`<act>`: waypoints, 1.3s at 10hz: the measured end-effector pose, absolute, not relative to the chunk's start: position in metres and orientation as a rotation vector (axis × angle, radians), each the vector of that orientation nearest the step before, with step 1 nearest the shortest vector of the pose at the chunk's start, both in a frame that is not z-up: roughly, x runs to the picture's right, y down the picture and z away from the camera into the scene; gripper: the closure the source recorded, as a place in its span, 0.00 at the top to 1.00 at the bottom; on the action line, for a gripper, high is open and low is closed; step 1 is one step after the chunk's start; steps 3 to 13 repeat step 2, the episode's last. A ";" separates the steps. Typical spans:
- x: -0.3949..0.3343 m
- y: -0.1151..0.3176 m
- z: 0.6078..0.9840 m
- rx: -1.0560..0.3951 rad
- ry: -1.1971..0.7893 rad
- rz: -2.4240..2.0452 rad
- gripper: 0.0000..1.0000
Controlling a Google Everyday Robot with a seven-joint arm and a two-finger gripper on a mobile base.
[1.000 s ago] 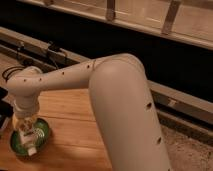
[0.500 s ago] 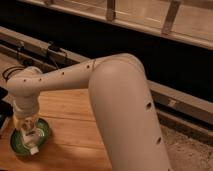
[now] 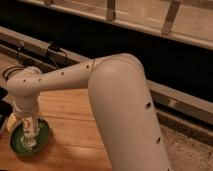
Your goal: Place the bottle in the ceramic bowl
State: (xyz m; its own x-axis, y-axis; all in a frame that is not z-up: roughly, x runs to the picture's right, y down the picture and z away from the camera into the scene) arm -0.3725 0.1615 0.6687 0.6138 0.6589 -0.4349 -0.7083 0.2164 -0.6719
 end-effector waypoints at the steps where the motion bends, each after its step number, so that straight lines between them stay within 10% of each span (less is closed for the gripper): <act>1: -0.372 0.162 0.669 -0.966 0.061 0.948 0.80; 13: -0.372 0.162 0.669 -0.966 0.061 0.949 0.80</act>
